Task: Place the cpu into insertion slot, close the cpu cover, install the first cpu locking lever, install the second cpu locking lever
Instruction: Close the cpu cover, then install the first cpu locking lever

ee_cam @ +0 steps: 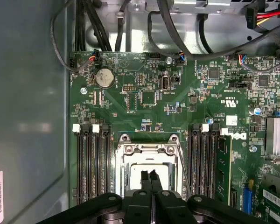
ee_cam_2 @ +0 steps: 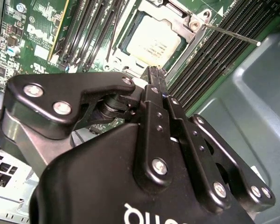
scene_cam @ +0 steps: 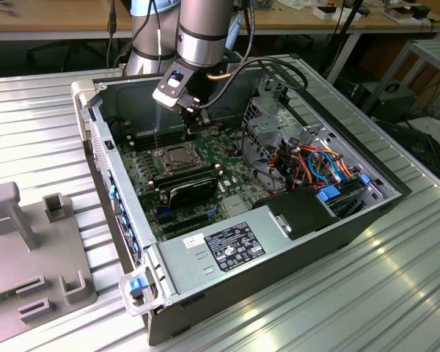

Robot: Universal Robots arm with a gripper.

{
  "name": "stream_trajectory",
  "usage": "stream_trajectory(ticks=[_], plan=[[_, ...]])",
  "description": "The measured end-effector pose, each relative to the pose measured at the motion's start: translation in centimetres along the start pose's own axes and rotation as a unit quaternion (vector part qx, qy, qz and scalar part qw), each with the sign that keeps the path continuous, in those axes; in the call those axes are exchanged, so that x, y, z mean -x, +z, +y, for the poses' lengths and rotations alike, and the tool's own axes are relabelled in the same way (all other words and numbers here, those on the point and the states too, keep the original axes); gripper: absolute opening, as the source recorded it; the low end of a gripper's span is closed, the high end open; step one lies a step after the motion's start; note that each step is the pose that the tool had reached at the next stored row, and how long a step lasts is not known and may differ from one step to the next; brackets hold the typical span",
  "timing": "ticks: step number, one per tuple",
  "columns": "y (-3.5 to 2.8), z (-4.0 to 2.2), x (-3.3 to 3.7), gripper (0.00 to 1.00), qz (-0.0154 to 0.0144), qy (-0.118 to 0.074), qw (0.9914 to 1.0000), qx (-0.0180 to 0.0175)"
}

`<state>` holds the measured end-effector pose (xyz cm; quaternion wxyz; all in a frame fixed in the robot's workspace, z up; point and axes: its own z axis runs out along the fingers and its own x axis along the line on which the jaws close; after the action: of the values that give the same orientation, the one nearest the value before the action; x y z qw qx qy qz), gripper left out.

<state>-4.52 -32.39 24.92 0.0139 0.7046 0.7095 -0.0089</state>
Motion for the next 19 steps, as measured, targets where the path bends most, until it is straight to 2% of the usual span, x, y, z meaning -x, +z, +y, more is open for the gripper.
stream_trajectory(ticks=[6,8,11,14,15,17,18,19], plan=[[0.0,-0.01,0.0,0.11,0.0,-0.001,1.0,0.0],[0.0,-0.02,0.0,0.11,0.0002,-0.028,0.99962,0.0009],[0.0,-0.02,0.0,0.11,0.0005,-0.063,0.99801,0.002],[0.0,-0.02,-0.01,0.11,0.0007,-0.091,0.99589,0.0029],[0.0,-0.02,-0.02,0.11,0.0006,-0.091,0.99589,0.0029],[0.01,-0.02,-0.04,0.11,0.0001,-0.076,0.99707,0.0024],[0.03,-0.02,-0.04,0.11,0.0,-0.065,0.99791,0.002],[0.07,-0.02,-0.04,0.11,-0.0001,-0.045,0.999,0.0014]])
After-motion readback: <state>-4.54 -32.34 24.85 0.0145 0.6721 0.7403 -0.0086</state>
